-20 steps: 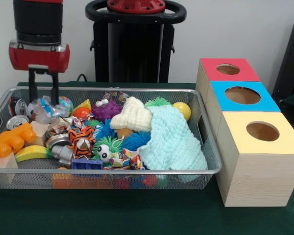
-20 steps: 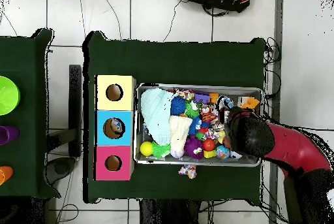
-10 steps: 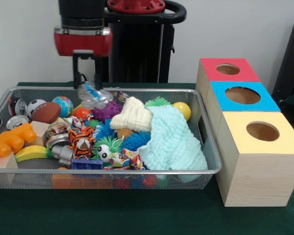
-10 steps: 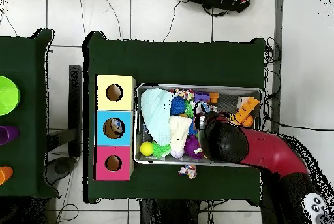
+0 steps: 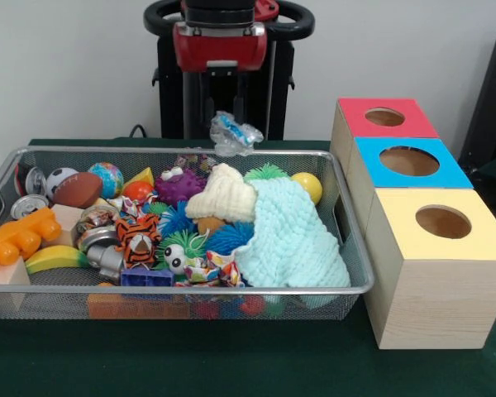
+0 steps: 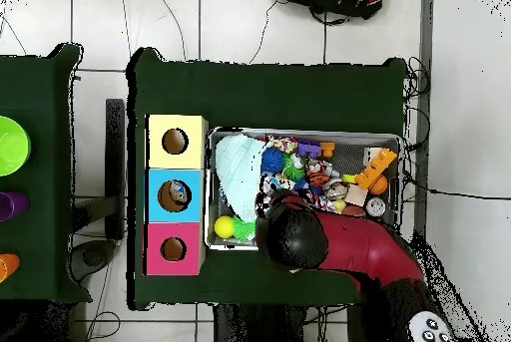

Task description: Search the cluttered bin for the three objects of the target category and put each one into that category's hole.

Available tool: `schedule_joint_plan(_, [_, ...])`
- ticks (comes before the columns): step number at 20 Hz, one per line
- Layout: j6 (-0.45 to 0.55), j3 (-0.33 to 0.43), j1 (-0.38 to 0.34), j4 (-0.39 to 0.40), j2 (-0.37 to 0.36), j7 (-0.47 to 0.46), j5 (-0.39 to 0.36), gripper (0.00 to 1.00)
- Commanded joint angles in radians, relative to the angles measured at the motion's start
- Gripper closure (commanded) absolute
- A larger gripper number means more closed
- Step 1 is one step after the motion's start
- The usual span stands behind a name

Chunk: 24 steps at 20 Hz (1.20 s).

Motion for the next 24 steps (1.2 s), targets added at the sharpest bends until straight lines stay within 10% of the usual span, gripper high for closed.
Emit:
schedule_joint_plan(1, [0.072, -0.077, 0.043, 0.171, -0.113, 0.26, 0.087, 1.0])
schedule_joint_plan(13, [0.183, -0.222, 0.289, 0.125, -0.171, 0.39, 0.189, 1.0])
schedule_joint_plan(24, [0.185, -0.32, 0.478, -0.055, -0.018, 0.523, 0.231, 1.0])
